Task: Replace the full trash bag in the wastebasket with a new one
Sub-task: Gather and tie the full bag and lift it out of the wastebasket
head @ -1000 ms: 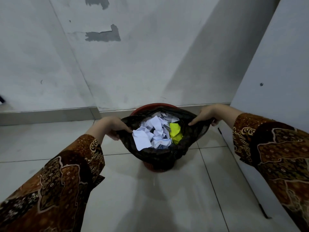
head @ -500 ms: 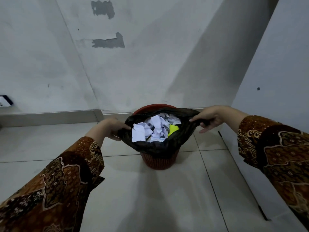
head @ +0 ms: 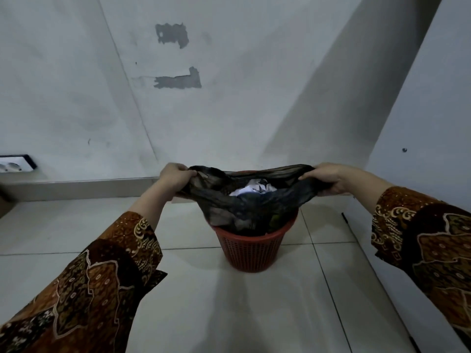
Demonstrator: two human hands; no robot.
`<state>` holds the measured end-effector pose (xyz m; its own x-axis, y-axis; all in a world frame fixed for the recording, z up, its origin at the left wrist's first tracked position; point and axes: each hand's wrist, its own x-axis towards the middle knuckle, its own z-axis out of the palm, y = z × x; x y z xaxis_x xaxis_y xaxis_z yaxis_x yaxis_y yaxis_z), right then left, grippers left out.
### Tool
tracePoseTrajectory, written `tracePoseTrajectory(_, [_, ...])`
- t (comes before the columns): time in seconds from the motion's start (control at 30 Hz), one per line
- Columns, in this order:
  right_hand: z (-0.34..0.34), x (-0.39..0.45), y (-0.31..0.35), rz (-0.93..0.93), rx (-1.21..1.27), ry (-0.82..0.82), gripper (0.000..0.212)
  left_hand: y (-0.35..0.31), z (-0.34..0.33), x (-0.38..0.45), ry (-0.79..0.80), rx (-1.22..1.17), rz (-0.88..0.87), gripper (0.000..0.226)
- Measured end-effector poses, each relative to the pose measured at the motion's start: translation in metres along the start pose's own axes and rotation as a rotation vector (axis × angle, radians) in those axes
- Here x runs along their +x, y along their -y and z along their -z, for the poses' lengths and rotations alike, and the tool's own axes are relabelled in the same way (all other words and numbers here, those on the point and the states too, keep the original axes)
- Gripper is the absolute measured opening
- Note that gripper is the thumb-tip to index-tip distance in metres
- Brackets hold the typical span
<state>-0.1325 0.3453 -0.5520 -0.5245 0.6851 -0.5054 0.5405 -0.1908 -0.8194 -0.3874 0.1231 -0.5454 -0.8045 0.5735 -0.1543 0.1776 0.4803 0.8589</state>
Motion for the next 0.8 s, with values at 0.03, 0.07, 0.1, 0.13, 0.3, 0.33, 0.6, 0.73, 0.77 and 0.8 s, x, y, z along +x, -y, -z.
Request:
tracePoseTrajectory(0.03, [0.0,0.001,0.001,0.031,-0.04,-0.087,0.003,-0.003,-0.001,0.001,-0.056,-0.017,-0.03,0.011])
tracePoseTrajectory(0.07, [-0.001,0.003,0.001,0.071,-0.044,-0.173,0.008,-0.006,-0.001,0.001,-0.106,-0.046,-0.05,0.008])
tracePoseTrajectory(0.1, [0.0,0.007,0.001,0.112,-0.016,-0.255,0.016,-0.008,-0.001,0.003,-0.147,-0.09,-0.058,0.01])
tracePoseTrajectory(0.13, [0.002,0.009,0.001,0.144,0.042,-0.323,0.02,-0.011,-0.001,0.005,-0.18,-0.143,-0.061,0.011])
tracePoseTrajectory(0.3, [0.01,0.01,0.004,0.328,-0.123,-0.58,0.013,-0.018,0.001,-0.001,-0.375,-0.039,-0.283,0.019])
tracePoseTrajectory(0.33, [0.011,0.009,0.004,0.389,-0.193,-0.629,0.014,-0.019,0.001,-0.004,-0.425,0.022,-0.309,0.02])
tracePoseTrajectory(0.6, [0.009,0.006,0.017,0.537,-0.009,-0.689,0.019,-0.044,0.007,-0.018,-0.621,0.187,-0.455,0.02])
tracePoseTrajectory(0.73, [0.004,0.004,0.019,0.73,-0.47,-0.621,0.028,-0.034,0.004,-0.007,-0.443,-0.004,-0.383,0.052])
tracePoseTrajectory(0.77, [-0.002,0.002,0.022,0.786,-0.505,-0.579,0.03,-0.028,0.003,-0.004,-0.319,-0.054,-0.314,0.067])
tracePoseTrajectory(0.8, [-0.009,-0.001,0.026,0.828,-0.518,-0.529,0.033,-0.022,0.003,-0.001,-0.172,-0.123,-0.213,0.081])
